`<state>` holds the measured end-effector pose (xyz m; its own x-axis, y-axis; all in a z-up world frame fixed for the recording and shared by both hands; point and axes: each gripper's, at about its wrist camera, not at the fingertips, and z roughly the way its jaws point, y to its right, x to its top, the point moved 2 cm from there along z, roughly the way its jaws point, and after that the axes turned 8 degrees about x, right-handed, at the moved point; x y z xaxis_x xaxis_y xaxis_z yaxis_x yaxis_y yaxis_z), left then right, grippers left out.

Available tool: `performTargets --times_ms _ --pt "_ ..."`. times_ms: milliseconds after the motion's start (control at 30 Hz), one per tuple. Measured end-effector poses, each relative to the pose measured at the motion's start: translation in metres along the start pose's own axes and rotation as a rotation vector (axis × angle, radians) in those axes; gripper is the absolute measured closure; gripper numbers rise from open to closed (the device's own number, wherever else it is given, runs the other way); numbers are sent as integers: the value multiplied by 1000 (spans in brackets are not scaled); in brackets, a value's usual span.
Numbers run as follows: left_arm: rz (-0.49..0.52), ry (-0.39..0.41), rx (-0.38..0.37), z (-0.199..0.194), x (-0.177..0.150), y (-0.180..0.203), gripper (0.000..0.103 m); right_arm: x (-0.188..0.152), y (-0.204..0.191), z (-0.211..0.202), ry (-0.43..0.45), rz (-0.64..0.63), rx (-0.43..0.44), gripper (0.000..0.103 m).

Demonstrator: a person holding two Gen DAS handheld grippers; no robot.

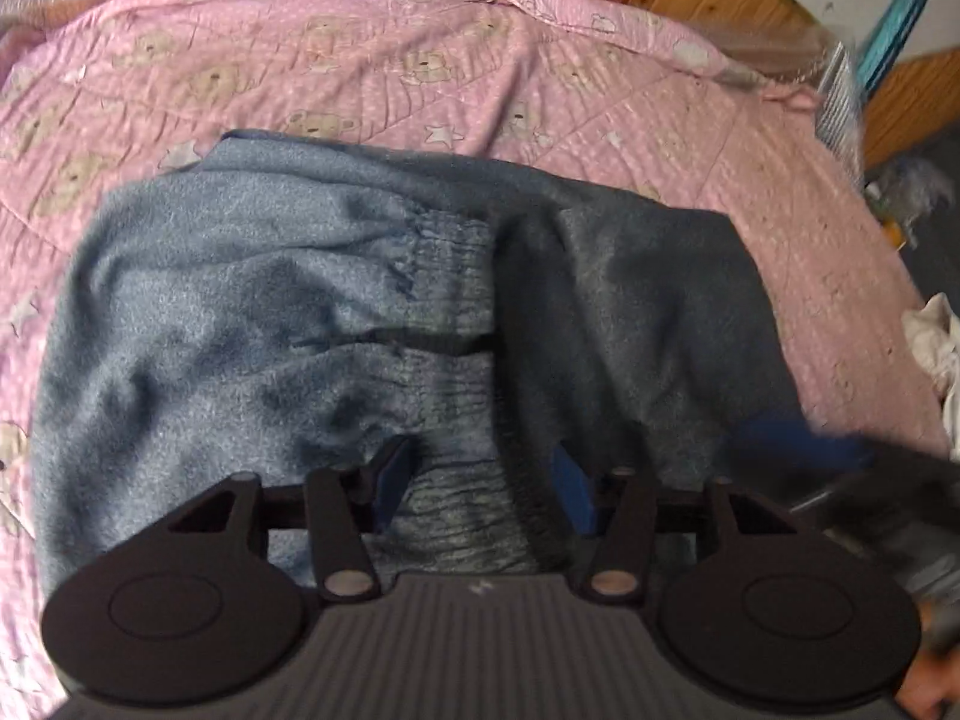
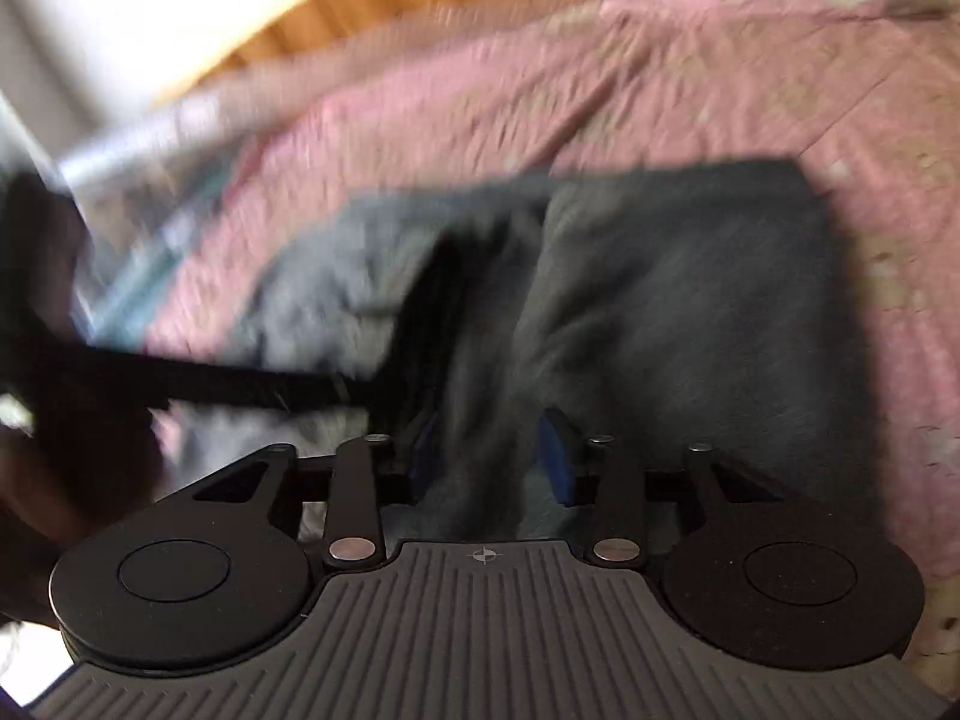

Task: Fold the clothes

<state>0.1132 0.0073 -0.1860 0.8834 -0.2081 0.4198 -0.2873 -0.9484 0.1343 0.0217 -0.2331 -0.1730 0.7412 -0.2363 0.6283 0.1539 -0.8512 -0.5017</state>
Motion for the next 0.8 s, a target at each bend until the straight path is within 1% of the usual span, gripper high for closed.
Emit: performTargets --times_ms 33,67,100,133,167,200,233,267,300,333,367,433,500,533,567,600,633,667,700,733,767,800 --pt "-15 -1 0 -5 2 0 49 5 10 -18 56 19 -23 27" --pt "-37 8 0 -12 5 0 47 7 25 -29 86 40 -60 15" --pt "-51 26 -1 -20 11 6 43 6 42 -34 88 61 -98 14" --pt "-63 45 -2 -28 17 12 31 2 61 -34 66 86 -132 14" --pt "-59 61 -9 -33 25 22 20 -4 79 -30 24 119 -157 17" --pt "-44 68 -19 -35 33 36 15 -10 94 -24 -28 150 -167 23" --pt "-19 68 -43 -35 42 55 10 -17 104 -18 -71 164 -151 49" --pt "13 64 -78 -32 50 74 9 -20 103 -18 -76 136 -135 67" --pt "47 60 -105 -28 58 93 9 -22 100 -18 -76 101 -121 71" --pt "78 49 -119 -21 64 111 8 -21 91 -20 -69 47 -123 79" --pt "120 21 -124 -10 70 131 7 -17 79 -25 -43 -10 -113 87" --pt "211 -46 -120 15 80 166 7 -13 54 -34 10 -123 -91 89" --pt "309 -120 -102 40 86 193 8 -16 37 -39 42 -190 -56 90" --pt "350 -147 -57 51 85 198 18 -18 29 -42 57 -223 -38 91" --pt "391 -174 -9 61 84 203 48 -20 28 -40 61 -225 -43 91" --pt "397 -203 14 67 84 201 72 -23 28 -38 64 -222 -51 90" --pt "400 -232 35 73 83 197 91 -25 30 -35 65 -211 -67 79" --pt "360 -236 17 72 85 190 92 -27 33 -32 66 -199 -83 61" --pt "336 -228 5 65 86 183 92 -29 36 -29 66 -186 -99 46" --pt "313 -219 -7 57 88 176 92 -31 39 -25 67 -174 -115 23" --pt "291 -209 -18 50 90 169 93 -33 41 -22 67 -162 -131 18" --pt "265 -205 -39 43 92 163 93 -34 40 -14 51 -169 -108 19"
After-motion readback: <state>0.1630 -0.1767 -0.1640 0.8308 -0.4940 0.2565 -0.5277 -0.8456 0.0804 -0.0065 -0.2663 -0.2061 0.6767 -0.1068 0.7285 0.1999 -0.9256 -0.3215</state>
